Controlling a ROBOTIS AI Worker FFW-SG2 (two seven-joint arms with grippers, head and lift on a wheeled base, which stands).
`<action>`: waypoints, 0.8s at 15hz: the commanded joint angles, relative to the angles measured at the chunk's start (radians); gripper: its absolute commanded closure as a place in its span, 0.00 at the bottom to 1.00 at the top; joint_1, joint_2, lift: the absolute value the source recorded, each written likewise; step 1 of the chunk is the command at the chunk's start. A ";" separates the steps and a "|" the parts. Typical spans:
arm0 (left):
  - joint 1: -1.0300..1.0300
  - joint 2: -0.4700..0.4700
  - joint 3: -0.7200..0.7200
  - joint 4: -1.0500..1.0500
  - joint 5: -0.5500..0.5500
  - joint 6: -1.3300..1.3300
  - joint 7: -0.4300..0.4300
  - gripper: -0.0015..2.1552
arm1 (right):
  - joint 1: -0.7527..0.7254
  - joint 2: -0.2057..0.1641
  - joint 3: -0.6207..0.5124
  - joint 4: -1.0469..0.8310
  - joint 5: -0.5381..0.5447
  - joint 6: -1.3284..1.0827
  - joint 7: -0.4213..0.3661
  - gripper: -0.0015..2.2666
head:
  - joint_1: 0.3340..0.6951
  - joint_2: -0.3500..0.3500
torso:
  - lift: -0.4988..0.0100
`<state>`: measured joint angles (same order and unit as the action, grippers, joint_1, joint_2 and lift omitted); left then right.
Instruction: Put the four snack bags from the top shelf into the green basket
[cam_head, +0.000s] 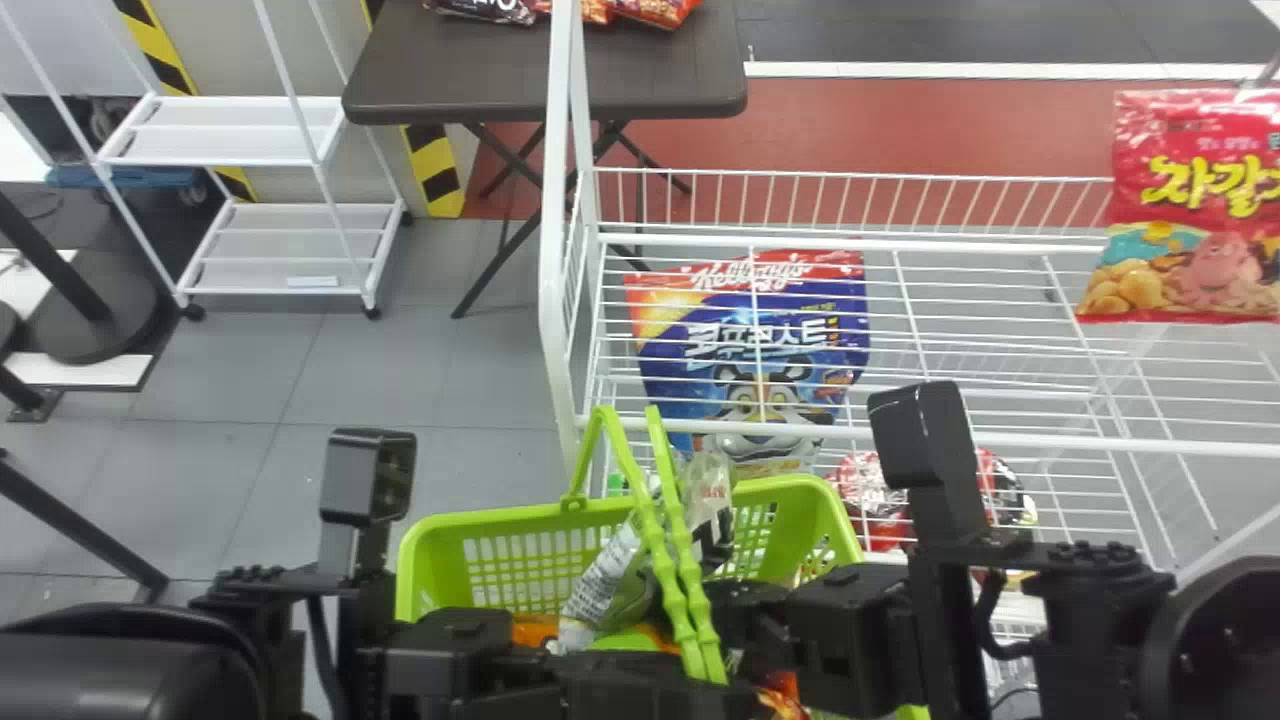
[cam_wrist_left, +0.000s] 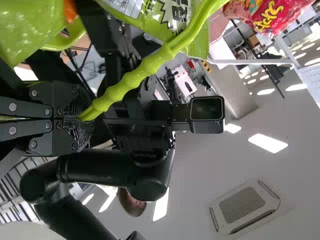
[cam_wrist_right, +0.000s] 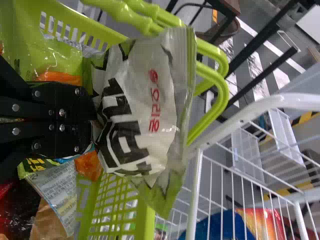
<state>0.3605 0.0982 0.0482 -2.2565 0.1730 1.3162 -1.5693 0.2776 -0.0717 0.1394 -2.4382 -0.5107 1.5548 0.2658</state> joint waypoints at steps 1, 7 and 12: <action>0.000 0.000 -0.018 0.000 0.000 0.002 -0.011 1.00 | -0.003 0.001 0.046 0.013 -0.008 0.017 0.007 0.99 | 1.00 0.61 | 0.97; 0.000 0.000 -0.031 0.000 -0.003 0.002 -0.011 1.00 | -0.061 -0.016 0.065 0.091 -0.019 0.017 0.018 0.20 | 1.00 0.71 | 0.97; 0.000 0.000 -0.019 0.002 -0.003 -0.001 -0.011 1.00 | -0.063 -0.040 -0.110 0.013 -0.026 0.017 0.109 0.02 | 1.00 0.62 | 0.97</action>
<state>0.3604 0.0981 0.0227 -2.2563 0.1701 1.3183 -1.5693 0.2127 -0.1110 0.1041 -2.3995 -0.5278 1.5548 0.3550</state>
